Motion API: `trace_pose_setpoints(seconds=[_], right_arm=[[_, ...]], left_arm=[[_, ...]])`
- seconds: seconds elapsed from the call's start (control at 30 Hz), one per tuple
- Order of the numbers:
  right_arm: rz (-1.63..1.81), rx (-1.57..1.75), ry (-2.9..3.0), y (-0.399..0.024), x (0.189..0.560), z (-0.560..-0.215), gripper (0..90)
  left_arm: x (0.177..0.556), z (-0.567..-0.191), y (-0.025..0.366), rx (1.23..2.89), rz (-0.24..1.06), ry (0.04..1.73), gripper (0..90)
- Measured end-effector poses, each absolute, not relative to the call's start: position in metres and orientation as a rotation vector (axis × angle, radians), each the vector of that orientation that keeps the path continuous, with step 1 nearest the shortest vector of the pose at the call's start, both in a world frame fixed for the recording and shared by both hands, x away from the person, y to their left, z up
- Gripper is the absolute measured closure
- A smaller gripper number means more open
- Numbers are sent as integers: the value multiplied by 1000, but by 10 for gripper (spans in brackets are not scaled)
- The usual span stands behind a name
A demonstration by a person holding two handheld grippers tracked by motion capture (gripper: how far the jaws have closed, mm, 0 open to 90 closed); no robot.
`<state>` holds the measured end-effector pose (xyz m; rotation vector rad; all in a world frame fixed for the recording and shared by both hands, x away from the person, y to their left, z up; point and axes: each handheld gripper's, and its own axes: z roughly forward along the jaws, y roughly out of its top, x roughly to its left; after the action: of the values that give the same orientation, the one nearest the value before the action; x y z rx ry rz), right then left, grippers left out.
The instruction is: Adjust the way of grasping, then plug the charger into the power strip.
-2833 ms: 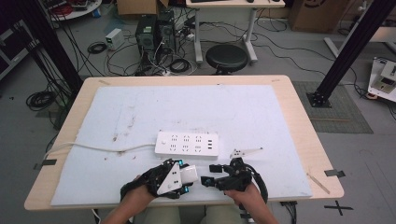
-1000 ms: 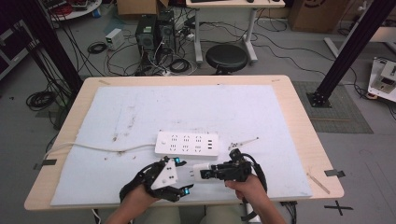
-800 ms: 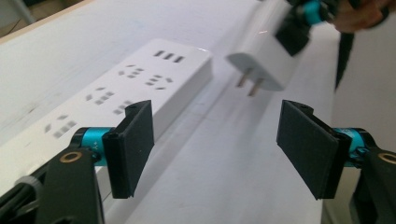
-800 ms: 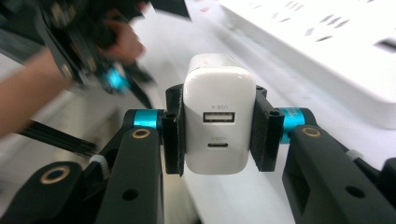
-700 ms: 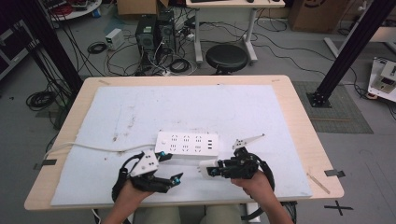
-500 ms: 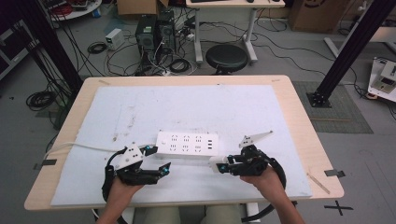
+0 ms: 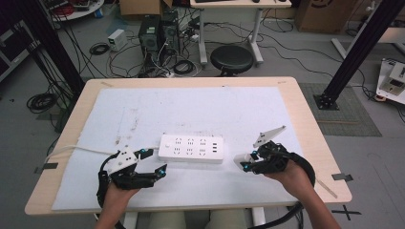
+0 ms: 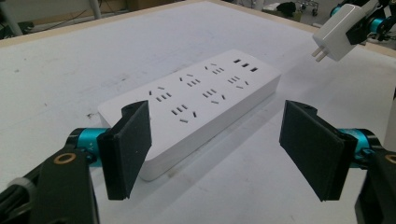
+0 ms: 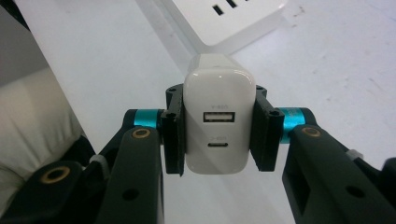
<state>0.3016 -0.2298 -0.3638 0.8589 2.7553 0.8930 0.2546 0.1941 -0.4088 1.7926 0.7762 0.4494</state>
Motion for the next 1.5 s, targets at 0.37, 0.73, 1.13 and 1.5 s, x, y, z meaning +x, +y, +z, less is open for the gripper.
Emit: trace_pose_setpoints(seconds=[0.37,0.73,1.13,1.5], right_arm=[[898,858,2754,-244,302,-362,636],[883,901,2701,-257,302,-357,635],[751,810,2723,-261,309,-345,636],[598,694,2738,-244,326,-336,637]], left_arm=[[250,-404,202,1790,473,796,252],[254,-404,200,1781,472,807,252],[257,-402,208,1777,480,817,252],[257,-405,215,1761,484,835,252]])
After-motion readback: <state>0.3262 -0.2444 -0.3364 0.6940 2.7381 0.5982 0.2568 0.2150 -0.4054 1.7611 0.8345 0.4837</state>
